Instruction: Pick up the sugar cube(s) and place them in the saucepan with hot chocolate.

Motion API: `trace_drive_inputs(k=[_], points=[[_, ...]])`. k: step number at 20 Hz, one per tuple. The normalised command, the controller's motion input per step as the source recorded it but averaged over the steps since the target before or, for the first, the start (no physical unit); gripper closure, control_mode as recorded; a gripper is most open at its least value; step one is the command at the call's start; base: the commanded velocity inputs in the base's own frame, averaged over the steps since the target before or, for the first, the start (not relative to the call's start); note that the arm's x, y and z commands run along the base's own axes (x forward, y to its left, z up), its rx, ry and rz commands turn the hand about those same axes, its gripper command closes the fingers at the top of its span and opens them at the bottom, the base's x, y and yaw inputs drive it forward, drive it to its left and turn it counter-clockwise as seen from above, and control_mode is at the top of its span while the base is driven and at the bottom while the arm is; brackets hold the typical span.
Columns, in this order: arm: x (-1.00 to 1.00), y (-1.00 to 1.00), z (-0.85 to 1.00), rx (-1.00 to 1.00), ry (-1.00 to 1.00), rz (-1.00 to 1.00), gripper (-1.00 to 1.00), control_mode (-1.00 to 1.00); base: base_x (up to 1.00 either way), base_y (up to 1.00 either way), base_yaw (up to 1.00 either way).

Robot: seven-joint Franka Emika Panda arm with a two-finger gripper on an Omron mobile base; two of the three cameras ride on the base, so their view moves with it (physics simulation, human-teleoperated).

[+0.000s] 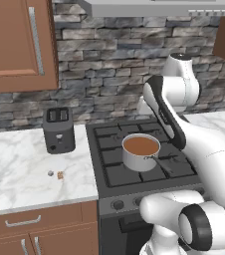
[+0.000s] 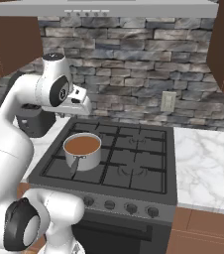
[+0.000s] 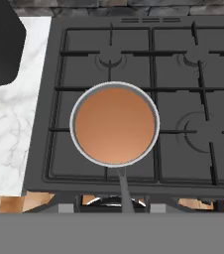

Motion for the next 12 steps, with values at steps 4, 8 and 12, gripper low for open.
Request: trace_drive_inputs(k=[4,8,12], points=[[0.0,0.07,0.0,0.0,0.0,0.0,-1.0,-1.0,0.0,0.0,0.0],[0.0,0.23,0.0,0.0,0.0,0.0,-1.0,-1.0,0.0,0.0,0.0],[0.0,0.45,0.0,0.0,0.0,0.0,-1.0,-1.0,0.0,0.0,0.0]])
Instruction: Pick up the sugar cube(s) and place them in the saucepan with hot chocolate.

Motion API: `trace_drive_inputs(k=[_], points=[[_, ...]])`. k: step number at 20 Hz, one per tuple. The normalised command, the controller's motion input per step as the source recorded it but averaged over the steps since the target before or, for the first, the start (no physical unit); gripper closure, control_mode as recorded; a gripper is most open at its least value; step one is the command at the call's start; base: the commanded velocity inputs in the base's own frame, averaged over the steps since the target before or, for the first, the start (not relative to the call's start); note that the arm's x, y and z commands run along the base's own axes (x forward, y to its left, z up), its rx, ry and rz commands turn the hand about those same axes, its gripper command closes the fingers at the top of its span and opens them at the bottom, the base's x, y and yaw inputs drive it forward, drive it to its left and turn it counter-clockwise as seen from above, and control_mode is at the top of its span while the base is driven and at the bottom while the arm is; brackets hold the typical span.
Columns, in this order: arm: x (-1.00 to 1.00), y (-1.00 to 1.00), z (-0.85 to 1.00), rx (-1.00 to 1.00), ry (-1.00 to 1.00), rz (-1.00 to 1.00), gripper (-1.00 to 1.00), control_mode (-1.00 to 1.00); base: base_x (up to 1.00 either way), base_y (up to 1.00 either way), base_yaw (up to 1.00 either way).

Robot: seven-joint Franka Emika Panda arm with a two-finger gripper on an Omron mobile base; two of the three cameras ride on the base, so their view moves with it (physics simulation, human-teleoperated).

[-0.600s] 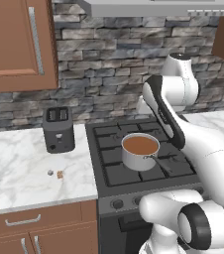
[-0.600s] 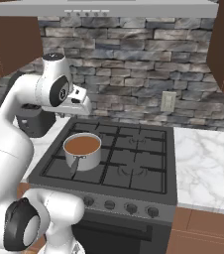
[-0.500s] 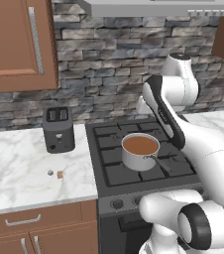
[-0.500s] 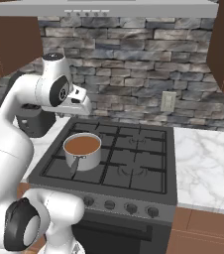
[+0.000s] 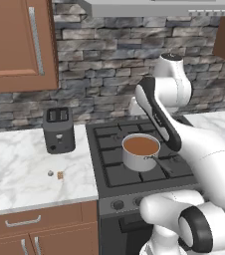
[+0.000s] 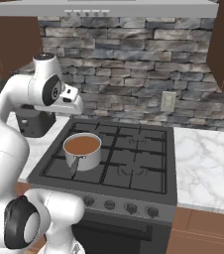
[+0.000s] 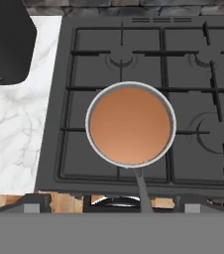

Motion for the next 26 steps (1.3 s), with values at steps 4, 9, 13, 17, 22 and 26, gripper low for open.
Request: trace_drive_inputs(k=[4,9,13,17,22,26], points=[[-0.05,0.6,0.0,0.0,0.0,0.0,-1.0,-1.0,0.0,0.0,0.0],[-0.28,0.62,-0.03,0.0,0.0,0.0,-1.0,-1.0,0.0,0.0,0.0],[-0.41,0.84,-0.14,0.0,0.0,0.01,-1.0,-1.0,0.0,0.0,0.0],[-0.44,0.74,-0.23,-0.05,0.04,0.18,-1.0,-1.0,0.0,0.0,0.0],[-0.28,0.65,-0.38,-0.07,0.06,0.24,-1.0,-1.0,0.0,0.0,0.0],[-0.05,0.6,-0.41,-0.08,0.13,0.22,-1.0,-1.0,0.0,0.0,0.0]])
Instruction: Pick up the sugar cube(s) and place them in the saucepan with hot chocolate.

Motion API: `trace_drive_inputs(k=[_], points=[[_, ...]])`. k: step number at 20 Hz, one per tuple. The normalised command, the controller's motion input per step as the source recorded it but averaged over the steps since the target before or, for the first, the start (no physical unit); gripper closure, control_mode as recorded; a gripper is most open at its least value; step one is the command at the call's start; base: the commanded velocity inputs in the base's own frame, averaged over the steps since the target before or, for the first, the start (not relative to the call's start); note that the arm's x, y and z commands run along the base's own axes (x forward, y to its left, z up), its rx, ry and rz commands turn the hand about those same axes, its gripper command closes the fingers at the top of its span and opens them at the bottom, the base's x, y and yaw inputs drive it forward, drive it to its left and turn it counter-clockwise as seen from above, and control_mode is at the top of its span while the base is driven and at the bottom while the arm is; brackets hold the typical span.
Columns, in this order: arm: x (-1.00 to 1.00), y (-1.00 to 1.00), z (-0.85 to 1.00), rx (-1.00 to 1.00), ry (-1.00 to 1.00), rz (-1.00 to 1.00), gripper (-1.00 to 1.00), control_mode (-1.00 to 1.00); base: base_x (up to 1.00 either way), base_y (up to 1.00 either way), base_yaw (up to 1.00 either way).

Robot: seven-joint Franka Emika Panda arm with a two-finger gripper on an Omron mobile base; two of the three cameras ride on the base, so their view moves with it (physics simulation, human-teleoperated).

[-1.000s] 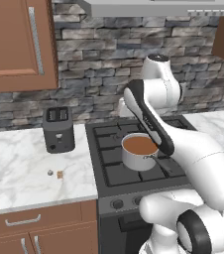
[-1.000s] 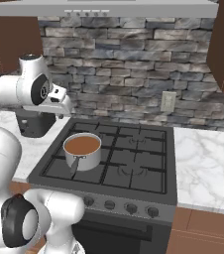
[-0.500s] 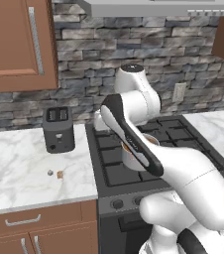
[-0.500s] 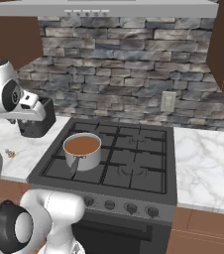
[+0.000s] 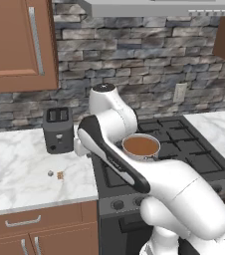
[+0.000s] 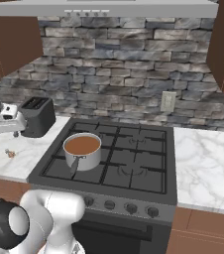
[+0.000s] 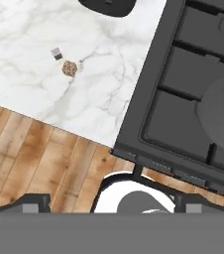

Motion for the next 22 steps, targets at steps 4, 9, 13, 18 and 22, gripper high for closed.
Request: trace_drive_inputs(k=[4,9,13,18,22], points=[[0.0,0.69,-0.23,-0.12,0.15,0.18,-1.0,-1.0,0.0,0.0,0.0],[0.04,0.48,-0.28,-0.08,0.15,0.18,-1.0,-1.0,0.0,0.0,0.0],[0.06,0.36,-0.43,-0.08,0.18,0.19,-1.0,-1.0,0.0,0.0,0.0],[0.22,0.09,-0.45,-0.09,0.13,0.11,-1.0,-1.0,0.0,0.0,0.0],[0.3,0.07,-0.47,-0.08,0.09,0.05,-1.0,-1.0,0.0,0.0,0.0]])
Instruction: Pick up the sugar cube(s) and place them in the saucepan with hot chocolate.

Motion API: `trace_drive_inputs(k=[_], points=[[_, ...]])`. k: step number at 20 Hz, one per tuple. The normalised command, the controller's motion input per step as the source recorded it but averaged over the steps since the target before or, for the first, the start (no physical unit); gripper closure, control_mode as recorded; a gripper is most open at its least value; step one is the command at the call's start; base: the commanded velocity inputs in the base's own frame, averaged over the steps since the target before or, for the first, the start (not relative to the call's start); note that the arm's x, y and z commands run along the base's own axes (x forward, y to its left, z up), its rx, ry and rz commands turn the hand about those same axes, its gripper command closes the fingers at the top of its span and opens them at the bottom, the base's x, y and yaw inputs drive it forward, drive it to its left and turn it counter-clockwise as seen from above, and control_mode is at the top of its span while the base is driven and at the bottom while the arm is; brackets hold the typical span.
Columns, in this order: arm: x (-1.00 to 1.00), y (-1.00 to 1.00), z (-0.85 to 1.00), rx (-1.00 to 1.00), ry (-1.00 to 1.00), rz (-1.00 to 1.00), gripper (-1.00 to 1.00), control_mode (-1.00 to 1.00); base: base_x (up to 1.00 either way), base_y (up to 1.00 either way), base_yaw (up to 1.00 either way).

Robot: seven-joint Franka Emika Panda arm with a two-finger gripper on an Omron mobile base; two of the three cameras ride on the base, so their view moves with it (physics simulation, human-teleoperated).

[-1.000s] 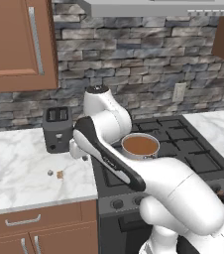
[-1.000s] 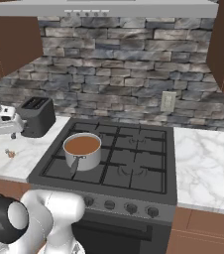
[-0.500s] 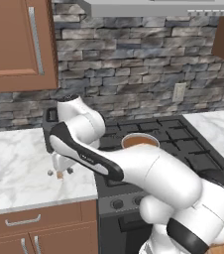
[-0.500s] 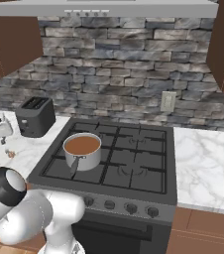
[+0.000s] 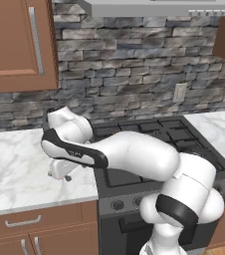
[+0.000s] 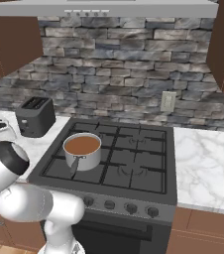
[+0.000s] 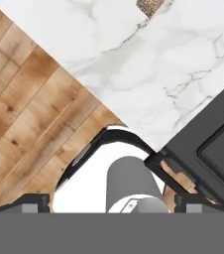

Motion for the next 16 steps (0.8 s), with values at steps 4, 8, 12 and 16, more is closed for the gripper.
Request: trace_drive_inputs(k=[4,8,12,16], points=[[0.26,0.12,-0.24,-0.03,0.07,0.02,-1.0,-1.0,0.0,0.0,0.0],[0.15,0.12,-0.15,0.0,0.0,0.0,-1.0,-1.0,0.0,0.0,0.0],[0.22,0.03,-0.35,0.0,0.0,0.0,-1.0,-1.0,0.0,0.0,0.0],[0.25,0.0,-0.44,0.0,0.0,0.0,-1.0,-1.0,0.0,0.0,0.0]])
